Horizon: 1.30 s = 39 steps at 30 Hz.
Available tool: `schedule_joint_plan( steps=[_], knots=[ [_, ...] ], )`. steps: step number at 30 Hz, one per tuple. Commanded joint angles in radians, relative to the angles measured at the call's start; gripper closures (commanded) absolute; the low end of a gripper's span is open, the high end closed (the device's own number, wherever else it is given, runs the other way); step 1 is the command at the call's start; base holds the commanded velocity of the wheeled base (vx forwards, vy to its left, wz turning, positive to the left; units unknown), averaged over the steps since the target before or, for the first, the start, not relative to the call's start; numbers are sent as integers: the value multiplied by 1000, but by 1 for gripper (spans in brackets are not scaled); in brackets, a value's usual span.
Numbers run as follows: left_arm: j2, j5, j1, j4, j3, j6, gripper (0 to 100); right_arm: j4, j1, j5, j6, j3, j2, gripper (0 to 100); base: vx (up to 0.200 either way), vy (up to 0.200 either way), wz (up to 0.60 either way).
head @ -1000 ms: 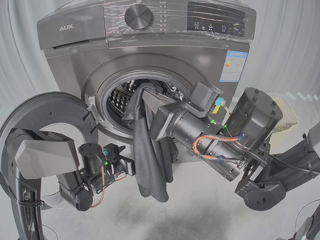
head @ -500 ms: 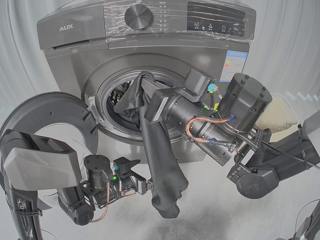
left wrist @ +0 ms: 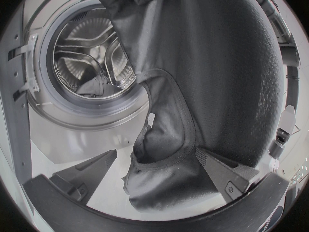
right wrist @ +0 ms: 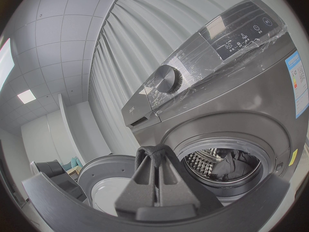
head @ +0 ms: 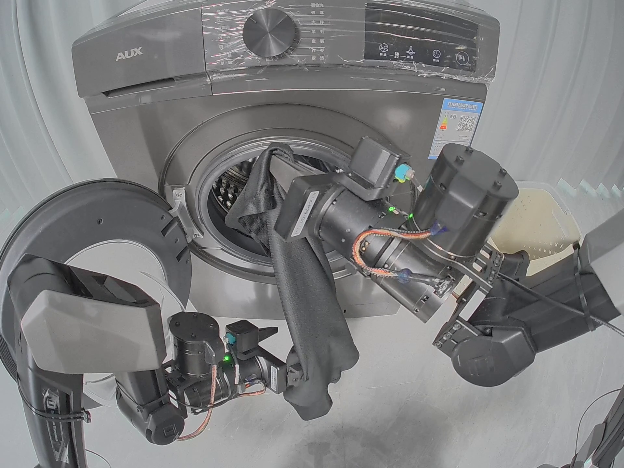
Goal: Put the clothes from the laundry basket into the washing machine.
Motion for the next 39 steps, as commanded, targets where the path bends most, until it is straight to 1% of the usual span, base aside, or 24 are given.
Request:
schedule_joint_plan(
  steps=[1,7,10,11,14,21,25,38,39],
  knots=[
    [39,-4,0,0,14,0,0,4,1,0,0,-10,1,100,0,0,0],
    [100,-4,7,0,-8,-2,0,4,9,0,0,-14,1,100,0,0,0],
    [100,-4,7,0,-8,-2,0,4,9,0,0,-14,1,100,0,0,0],
    [126,-7,9,0,-32,-6,0,5,10,0,0,-21,3,100,0,0,0],
    [145,-7,7,0,-45,-12,0,7,10,0,0,-37,6,100,0,0,0],
    [166,-5,14,0,-104,-15,0,5,13,0,0,-43,10,100,0,0,0],
    [186,4,35,0,-147,-15,0,5,21,-1,0,-41,9,100,0,0,0],
    [197,10,81,-1,-173,-14,0,1,21,-1,0,-37,9,100,0,0,0],
    [197,10,83,0,-177,-12,100,1,21,-1,0,-37,9,100,0,0,0]
  ],
)
